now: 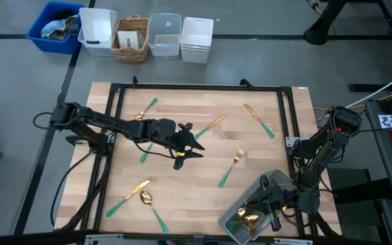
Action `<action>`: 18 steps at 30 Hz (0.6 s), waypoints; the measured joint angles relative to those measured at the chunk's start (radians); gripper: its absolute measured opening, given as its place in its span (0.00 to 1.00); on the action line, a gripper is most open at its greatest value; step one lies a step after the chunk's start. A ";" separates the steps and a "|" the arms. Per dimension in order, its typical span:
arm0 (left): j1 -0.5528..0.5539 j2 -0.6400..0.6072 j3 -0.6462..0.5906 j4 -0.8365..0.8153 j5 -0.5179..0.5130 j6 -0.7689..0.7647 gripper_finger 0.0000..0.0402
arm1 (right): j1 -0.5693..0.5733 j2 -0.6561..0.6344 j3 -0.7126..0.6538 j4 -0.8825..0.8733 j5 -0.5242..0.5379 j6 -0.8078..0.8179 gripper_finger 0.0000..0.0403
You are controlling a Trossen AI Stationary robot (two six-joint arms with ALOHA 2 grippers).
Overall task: Sort silverware
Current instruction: Put the top fork into the utensil organizer, then put the top spoon into the utensil organizer
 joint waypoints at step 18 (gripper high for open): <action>0.000 0.000 0.000 0.001 0.000 0.000 0.32 | 0.000 -0.021 0.000 0.003 0.001 -0.002 0.27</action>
